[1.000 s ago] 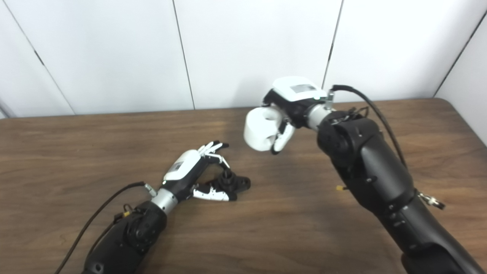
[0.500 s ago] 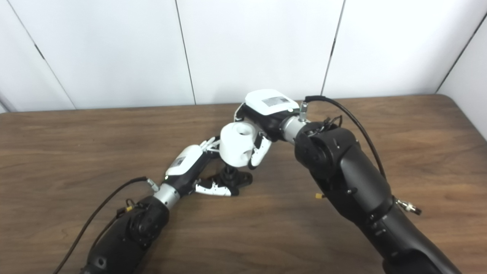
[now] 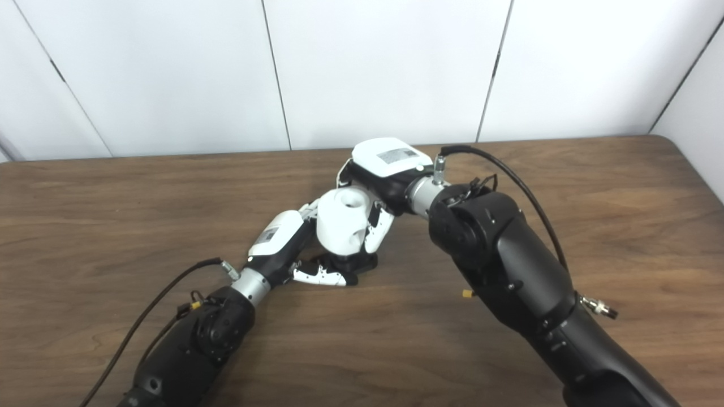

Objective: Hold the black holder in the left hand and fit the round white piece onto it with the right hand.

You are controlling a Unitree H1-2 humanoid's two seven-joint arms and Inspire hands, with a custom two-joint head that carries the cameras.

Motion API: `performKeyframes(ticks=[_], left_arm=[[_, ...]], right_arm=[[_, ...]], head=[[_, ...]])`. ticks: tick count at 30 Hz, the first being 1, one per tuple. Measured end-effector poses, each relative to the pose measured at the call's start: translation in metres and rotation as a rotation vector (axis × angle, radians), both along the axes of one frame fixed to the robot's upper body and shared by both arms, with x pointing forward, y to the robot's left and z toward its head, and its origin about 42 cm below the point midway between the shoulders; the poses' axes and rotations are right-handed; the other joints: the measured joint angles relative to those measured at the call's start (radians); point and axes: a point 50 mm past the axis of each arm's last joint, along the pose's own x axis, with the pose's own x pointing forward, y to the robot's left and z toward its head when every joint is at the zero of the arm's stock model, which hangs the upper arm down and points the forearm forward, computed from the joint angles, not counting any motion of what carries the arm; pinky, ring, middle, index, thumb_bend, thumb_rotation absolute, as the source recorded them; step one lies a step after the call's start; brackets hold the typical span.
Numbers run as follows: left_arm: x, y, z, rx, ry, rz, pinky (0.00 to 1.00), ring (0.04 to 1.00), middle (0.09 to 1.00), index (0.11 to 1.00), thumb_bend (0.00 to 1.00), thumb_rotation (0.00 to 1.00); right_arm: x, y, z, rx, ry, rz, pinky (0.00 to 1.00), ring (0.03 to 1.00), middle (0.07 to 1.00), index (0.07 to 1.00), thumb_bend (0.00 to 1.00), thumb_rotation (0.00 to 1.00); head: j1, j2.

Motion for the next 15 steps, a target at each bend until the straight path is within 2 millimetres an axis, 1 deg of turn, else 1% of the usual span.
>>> performKeyframes(ticks=[3,6,14,15], left_arm=[[-0.001,-0.001,0.001,0.000,-0.001,0.000,1.00,1.000,0.929,0.481,0.52,0.06],[-0.002,-0.001,0.001,0.000,0.000,0.002,1.00,1.000,0.929,0.481,0.52,0.06],[-0.003,-0.003,0.001,0.000,0.001,0.007,1.00,1.000,0.930,0.481,0.52,0.06],[-0.003,-0.003,0.001,0.001,0.001,0.005,1.00,1.000,0.931,0.481,0.52,0.06]], right_arm=[[-0.001,0.003,-0.007,-0.032,0.015,0.033,0.78,0.818,0.757,0.482,0.53,0.15],[-0.001,0.004,-0.008,-0.045,0.002,0.063,0.77,0.813,0.750,0.482,0.53,0.15],[0.003,0.003,-0.017,-0.039,-0.025,0.072,0.79,0.818,0.753,0.483,0.53,0.15],[0.003,0.003,-0.020,-0.047,-0.015,0.073,0.79,0.819,0.753,0.483,0.53,0.15]], head=[[0.003,0.008],[0.008,0.011],[0.014,0.015],[0.015,0.015]])
